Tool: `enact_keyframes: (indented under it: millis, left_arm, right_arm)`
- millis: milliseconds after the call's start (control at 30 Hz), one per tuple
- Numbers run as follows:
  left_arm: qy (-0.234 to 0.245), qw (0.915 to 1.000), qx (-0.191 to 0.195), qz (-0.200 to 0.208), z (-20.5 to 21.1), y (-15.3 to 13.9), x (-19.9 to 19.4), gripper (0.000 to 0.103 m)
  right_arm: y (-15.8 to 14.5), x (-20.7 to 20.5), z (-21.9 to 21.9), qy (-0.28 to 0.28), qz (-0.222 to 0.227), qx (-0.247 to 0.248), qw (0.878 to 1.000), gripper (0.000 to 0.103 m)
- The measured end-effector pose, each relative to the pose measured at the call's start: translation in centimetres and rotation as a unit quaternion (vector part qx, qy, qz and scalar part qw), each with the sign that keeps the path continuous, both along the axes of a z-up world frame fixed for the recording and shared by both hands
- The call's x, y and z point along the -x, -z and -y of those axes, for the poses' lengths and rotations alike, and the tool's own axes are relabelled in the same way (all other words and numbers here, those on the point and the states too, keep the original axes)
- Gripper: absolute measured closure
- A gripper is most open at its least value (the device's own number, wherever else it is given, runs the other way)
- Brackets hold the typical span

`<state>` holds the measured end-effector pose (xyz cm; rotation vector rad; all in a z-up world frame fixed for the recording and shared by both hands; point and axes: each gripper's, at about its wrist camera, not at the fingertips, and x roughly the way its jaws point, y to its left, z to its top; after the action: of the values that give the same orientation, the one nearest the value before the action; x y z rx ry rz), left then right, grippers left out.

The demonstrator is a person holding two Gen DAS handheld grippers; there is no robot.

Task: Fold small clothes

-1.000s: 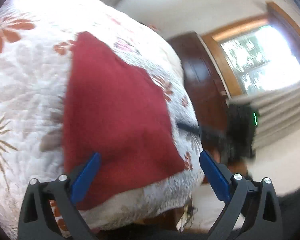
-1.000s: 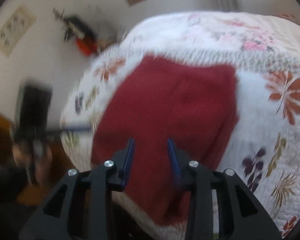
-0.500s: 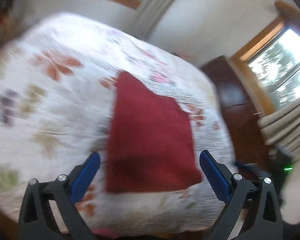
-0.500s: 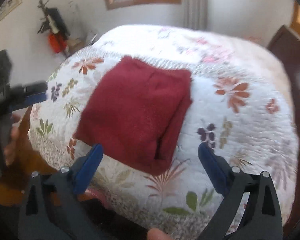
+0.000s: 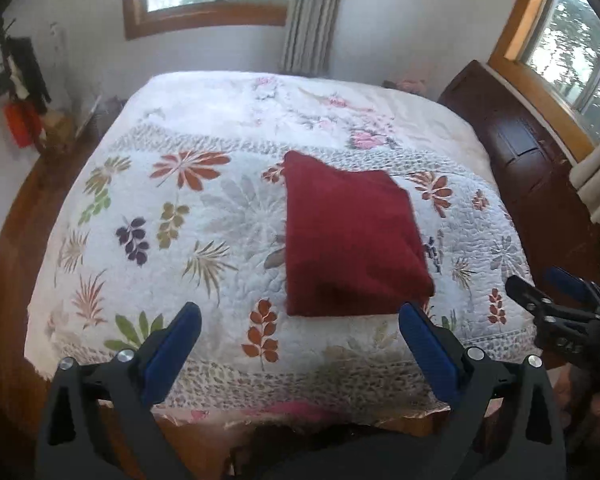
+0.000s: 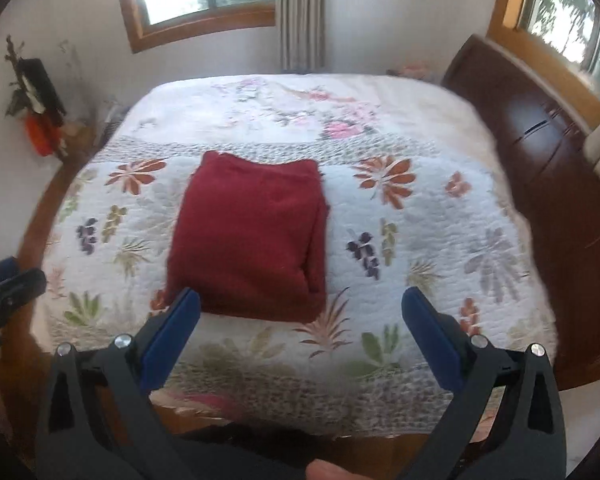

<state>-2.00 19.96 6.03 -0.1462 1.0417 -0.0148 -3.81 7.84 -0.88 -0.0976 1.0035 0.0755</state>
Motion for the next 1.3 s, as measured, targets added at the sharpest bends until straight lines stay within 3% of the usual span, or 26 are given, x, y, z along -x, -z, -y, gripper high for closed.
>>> enact_keyframes:
  millis: [267,1300]
  left_arm:
    - [0.037,0.9992,0.013,0.001,0.2,-0.9,0.4,0.004]
    - [0.034,0.999,0.029,0.0,-1.6,0.2,0.5,0.004]
  right_arm:
    - [-0.2,0.9,-2.3,0.009,-0.002,0.016,1.0,0.003]
    - [-1.3,1.9,-4.8,-0.003,0.022,0.018,1.0,0.003]
